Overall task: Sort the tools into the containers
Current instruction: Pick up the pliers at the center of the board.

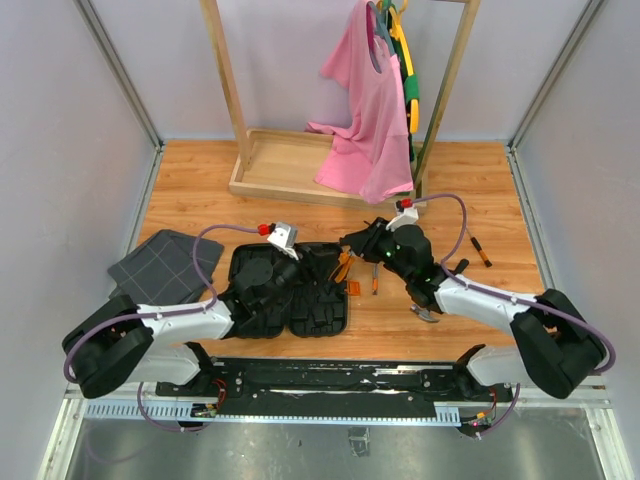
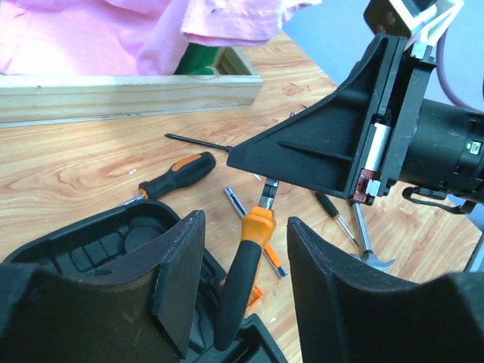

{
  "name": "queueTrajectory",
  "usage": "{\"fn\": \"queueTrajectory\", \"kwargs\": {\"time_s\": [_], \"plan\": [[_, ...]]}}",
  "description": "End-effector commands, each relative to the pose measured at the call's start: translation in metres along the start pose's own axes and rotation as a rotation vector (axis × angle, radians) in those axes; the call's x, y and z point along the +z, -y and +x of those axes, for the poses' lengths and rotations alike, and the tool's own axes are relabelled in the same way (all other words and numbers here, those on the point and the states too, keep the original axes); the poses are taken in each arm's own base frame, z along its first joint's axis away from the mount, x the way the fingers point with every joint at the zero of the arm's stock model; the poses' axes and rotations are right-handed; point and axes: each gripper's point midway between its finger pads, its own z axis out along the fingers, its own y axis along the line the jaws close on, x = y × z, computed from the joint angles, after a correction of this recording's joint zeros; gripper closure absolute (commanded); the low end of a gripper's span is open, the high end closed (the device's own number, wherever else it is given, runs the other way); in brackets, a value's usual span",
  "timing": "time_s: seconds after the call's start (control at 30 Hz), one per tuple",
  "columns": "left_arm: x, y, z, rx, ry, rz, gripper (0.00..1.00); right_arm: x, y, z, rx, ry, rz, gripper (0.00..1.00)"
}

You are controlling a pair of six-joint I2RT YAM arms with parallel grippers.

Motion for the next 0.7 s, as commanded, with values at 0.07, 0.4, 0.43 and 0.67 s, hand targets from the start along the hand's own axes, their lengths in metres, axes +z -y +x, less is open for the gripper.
{"fn": "queueTrajectory", "kwargs": {"time_s": [0.07, 0.4, 0.43, 0.67], "plan": [[0.013, 0.026, -0.002, 0.024, -0.018, 0.115, 0.48, -0.011, -0.005, -0.022, -0.268, -0.015, 0.026, 0.99], [0.025, 0.047, 0.022, 0.050, -0.119, 0.240, 0.48, -0.016, -0.029, -0.028, -0.351, -0.066, -0.043, 0.99], [0.026, 0.047, 0.024, 0.050, -0.124, 0.239, 0.48, -0.016, -0.031, -0.029, -0.354, -0.071, -0.051, 1.00], [0.029, 0.044, 0.028, 0.060, -0.147, 0.220, 0.64, -0.021, -0.044, -0.022, -0.352, -0.118, -0.117, 0.99]]}}
